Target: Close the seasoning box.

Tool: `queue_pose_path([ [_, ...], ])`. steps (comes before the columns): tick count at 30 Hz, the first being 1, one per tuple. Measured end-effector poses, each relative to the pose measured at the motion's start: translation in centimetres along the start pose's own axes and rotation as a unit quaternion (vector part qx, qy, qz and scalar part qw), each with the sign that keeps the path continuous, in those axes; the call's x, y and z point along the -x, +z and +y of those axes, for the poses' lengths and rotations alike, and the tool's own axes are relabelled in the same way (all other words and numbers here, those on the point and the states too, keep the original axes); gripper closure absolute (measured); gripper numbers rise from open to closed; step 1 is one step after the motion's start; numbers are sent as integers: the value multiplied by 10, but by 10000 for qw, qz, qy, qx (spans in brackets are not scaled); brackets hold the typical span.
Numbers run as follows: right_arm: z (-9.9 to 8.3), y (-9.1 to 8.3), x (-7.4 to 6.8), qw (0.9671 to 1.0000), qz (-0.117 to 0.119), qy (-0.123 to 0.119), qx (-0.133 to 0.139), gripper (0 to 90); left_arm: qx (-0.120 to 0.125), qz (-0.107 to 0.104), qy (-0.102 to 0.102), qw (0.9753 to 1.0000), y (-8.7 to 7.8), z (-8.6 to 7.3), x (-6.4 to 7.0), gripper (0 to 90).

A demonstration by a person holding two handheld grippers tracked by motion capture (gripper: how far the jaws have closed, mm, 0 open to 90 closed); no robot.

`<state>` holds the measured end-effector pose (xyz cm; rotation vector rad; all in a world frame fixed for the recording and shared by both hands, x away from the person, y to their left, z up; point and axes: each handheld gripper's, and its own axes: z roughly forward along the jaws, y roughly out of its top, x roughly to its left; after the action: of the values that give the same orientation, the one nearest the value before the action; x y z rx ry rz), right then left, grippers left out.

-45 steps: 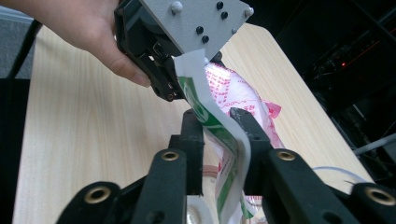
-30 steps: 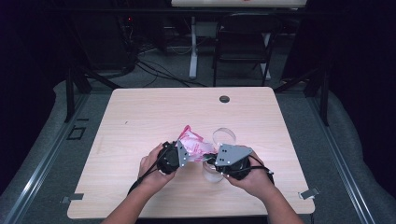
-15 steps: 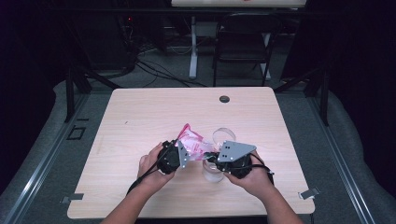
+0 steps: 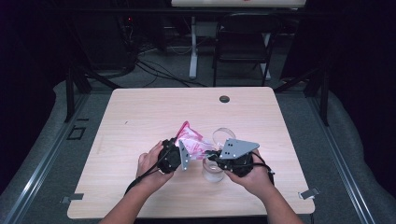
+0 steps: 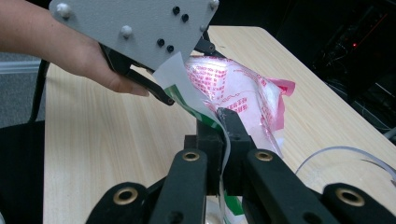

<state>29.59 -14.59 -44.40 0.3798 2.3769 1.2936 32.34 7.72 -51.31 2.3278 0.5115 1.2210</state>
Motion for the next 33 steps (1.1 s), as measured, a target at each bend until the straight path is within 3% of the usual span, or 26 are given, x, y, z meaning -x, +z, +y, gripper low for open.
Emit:
queue_pose_path([
  [4,-2,0,2,9999,-3,125,46,887,-35,104,190,9998,-1,1,-1,583],
  [5,-2,0,3,9999,-7,145,42,887,-133,138,366,9991,-3,2,-2,584],
  [7,-3,0,4,9998,-34,190,47,887,-71,183,334,9992,-3,3,-1,584],
  [14,-5,-1,6,9996,-102,261,62,887,-161,314,533,9980,-5,5,-2,586],
  [22,-7,-1,9,9993,-120,338,69,887,-105,505,704,9962,-8,7,-2,587],
  [33,-10,-2,11,9990,-186,404,58,885,-47,578,819,9950,-10,8,-1,590],
])
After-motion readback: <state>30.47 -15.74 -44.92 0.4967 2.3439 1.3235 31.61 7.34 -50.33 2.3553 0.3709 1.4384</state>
